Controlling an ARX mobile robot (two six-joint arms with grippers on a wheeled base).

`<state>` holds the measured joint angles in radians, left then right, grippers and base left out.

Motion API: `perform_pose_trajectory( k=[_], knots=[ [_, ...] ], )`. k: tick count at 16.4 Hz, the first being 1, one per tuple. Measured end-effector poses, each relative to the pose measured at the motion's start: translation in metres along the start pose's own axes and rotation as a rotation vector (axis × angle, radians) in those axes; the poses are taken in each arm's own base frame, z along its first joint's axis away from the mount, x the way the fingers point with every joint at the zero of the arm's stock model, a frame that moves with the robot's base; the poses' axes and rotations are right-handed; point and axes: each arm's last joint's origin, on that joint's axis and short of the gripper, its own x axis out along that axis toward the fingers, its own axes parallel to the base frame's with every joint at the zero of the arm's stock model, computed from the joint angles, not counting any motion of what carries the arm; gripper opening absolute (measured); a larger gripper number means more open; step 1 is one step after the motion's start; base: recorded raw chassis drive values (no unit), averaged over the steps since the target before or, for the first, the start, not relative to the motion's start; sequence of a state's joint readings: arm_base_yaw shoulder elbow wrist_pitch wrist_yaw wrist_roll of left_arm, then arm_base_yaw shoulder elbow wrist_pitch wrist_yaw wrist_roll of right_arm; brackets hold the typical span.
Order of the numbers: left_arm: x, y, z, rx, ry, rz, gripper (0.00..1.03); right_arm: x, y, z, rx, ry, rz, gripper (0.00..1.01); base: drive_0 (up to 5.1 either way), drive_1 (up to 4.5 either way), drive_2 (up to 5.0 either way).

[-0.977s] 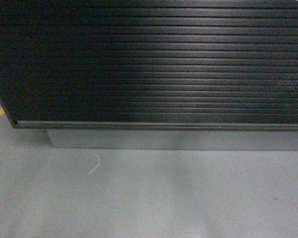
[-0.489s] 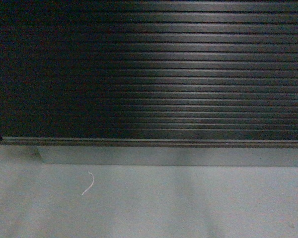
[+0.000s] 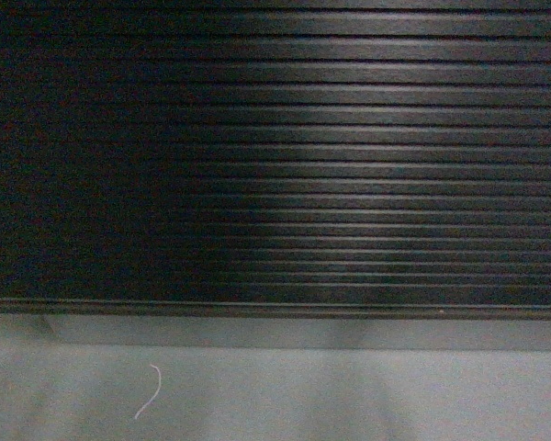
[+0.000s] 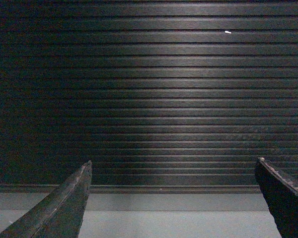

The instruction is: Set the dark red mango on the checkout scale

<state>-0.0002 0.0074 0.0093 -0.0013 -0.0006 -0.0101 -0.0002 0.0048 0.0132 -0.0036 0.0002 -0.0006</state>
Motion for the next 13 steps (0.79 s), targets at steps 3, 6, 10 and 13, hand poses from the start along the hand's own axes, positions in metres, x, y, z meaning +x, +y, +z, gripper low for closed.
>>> perform_pose_trajectory(
  k=[3,6,10,13],
  knots=[
    [0.0,0.0,-0.0003,0.0,0.003,0.0,0.98,0.0,0.0,0.0001,0.0,-0.001,0.0,0.98,0.0,3.07,-3.0],
    [0.0,0.0,-0.0002,0.0,0.002,0.0,0.98,0.0,0.0,-0.0001,0.0,0.001,0.0,0.98,0.0,3.07,-3.0],
    [0.0,0.0,-0.0002,0.0,0.002,0.0,0.98,0.0,0.0,-0.0001,0.0,0.001,0.0,0.98,0.0,3.07,-3.0],
    [0.0,0.0,-0.0002,0.0,0.002,0.0,0.98,0.0,0.0,0.0,0.0,0.0,0.0,0.98,0.0,2.05,-2.0]
  ],
)
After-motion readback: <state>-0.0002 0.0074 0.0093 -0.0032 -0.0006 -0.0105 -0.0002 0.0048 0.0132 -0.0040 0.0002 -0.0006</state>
